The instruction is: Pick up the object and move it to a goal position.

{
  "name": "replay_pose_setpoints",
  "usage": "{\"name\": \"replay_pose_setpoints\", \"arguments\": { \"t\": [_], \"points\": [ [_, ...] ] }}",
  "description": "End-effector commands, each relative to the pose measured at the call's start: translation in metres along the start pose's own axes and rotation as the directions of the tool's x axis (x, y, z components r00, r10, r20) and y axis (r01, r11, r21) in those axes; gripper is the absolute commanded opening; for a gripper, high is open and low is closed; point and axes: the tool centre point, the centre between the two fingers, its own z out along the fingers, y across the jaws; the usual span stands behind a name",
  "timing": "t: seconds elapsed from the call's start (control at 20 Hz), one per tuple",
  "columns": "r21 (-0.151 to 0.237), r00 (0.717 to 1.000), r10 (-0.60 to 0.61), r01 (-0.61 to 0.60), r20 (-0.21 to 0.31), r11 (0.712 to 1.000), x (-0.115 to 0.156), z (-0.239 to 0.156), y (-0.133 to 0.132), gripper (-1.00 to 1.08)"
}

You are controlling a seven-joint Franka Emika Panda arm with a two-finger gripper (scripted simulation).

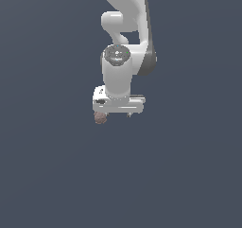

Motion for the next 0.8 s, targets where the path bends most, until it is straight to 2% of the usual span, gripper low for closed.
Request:
{"name": "replay_pose_setpoints", "arguments": {
  "t": [0.0,0.45,0.75],
  "points": [
    [0.000,1.000,0.000,0.000,0.000,1.000,0.000,0.000,0.000,1.00],
    [-0.011,0.999,0.024,-0.025,-0.045,1.000,0.011,-0.025,0.020,1.00],
    [-0.010,0.999,0.018,-0.019,-0.044,1.000,0.010,-0.023,0.021,1.00]
  ]
}}
